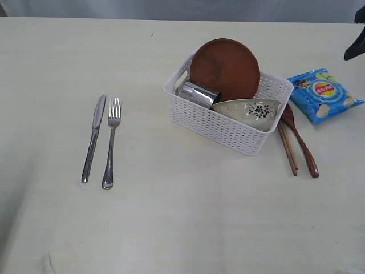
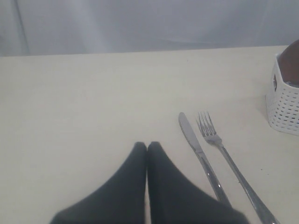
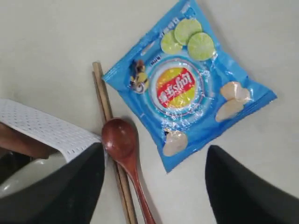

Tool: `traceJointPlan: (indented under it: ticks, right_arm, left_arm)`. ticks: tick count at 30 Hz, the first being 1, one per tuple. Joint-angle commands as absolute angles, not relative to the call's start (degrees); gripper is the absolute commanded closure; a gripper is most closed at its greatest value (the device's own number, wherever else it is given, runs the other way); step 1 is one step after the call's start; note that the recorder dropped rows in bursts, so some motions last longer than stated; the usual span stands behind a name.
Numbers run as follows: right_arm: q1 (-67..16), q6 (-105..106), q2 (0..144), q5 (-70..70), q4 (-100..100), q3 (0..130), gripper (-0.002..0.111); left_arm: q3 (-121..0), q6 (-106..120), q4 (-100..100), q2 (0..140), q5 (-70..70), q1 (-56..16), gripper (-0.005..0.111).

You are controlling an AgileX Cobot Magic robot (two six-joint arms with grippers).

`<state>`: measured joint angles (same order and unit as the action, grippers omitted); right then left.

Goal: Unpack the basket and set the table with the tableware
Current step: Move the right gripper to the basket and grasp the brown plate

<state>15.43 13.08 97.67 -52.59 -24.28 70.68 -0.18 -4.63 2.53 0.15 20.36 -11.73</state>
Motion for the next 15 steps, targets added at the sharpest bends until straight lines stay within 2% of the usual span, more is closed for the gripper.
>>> traceJointPlan:
  ticks: [1,3,6,9,11,15]
  right_arm:
    - [15.05,19.85,95.20,-55.02,-34.37,73.63,0.048]
    - [10.45,34.15,95.18,-55.12,-46.03,73.84,0.056]
    - [1.42,44.01,95.18,-48.28,-46.33,73.84,0.066]
    - [-7.76,44.98,96.60,-40.40,-39.46,73.88,0.060]
    - [-10.92,44.98,98.48,-38.32,-36.78,73.88,0.055]
    - [-11.56,44.78,101.59,-35.56,-36.78,73.88,0.055]
  left_arm:
    - [0.00,-4.87,3.01,0.00,19.75,-12.01,0.107]
    - [0.00,-4.87,3.01,0.00,19.75,-12.01,0.107]
    - [0.00,-4.87,3.01,0.00,19.75,-12.01,0.107]
    - [0.00,-4.87,3.01,0.00,19.75,-12.01,0.107]
    - [0.00,-4.87,3.01,0.00,19.75,-12.01,0.107]
    - [0.00,-4.87,3.01,0.00,19.75,-12.01,0.107]
